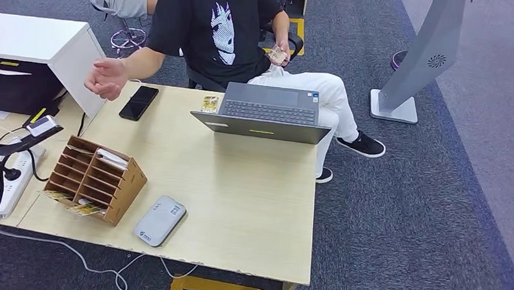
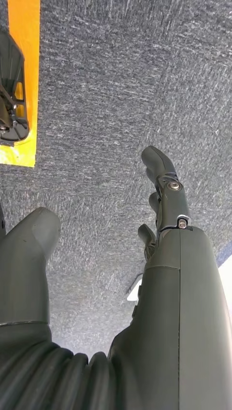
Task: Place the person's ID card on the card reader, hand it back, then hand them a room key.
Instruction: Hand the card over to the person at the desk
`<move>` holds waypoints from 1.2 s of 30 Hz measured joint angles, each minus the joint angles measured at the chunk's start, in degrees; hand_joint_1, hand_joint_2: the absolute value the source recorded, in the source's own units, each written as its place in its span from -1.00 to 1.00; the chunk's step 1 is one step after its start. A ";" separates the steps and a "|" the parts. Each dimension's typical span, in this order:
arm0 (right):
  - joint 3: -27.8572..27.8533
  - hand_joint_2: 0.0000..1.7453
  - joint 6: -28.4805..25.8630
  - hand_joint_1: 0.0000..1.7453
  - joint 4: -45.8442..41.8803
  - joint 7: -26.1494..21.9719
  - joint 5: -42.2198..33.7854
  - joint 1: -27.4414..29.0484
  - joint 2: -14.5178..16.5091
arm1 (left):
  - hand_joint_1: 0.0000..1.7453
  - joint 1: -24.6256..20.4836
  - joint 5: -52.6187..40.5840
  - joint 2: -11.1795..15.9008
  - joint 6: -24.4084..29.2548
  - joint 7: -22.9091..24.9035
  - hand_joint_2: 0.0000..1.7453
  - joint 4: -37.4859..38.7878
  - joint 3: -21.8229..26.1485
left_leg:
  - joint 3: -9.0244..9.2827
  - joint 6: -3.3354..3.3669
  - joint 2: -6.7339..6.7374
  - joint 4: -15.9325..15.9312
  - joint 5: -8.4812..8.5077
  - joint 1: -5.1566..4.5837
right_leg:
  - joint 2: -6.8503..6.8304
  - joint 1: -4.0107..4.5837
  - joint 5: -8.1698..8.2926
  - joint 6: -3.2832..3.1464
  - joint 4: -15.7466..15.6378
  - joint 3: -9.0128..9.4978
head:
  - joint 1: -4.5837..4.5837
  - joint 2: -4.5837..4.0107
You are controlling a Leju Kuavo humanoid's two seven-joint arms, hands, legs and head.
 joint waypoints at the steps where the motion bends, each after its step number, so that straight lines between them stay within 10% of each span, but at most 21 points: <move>1: 0.00 1.00 -0.04 -1.00 -0.01 0.10 0.11 -0.04 0.00 | 1.00 -1.09 -2.02 0.08 0.09 0.65 1.00 0.76 -0.01 | 0.00 0.00 -0.01 0.00 0.00 -0.01 | -0.01 0.00 0.00 0.00 0.00 -0.01 | 0.00 0.00; 12: 0.00 1.00 -1.29 -1.00 -0.18 0.39 0.73 -1.19 0.00 | 1.00 -19.10 -12.73 -2.79 2.48 4.76 1.00 19.40 -4.27 | -0.05 -0.06 0.15 0.02 0.13 -0.03 | 0.16 -0.01 0.21 -0.02 0.00 -0.12 | 0.00 0.00; 31: 0.00 1.00 -1.91 -1.00 -0.18 0.15 0.82 -1.24 0.00 | 1.00 -19.70 -10.00 -4.09 2.74 5.29 1.00 21.68 -6.19 | -0.14 -0.11 0.61 0.01 0.07 -0.01 | 0.67 -0.02 0.24 -0.06 0.04 -0.31 | 0.00 0.00; 36: 0.00 1.00 -1.94 -1.00 -0.18 0.18 0.99 -1.24 0.00 | -1.00 -18.33 -8.46 -3.99 2.74 5.40 1.00 21.68 -6.16 | -0.18 -0.11 0.61 0.01 0.06 -0.01 | 0.66 -0.02 0.23 -0.06 0.04 -0.38 | -0.01 0.00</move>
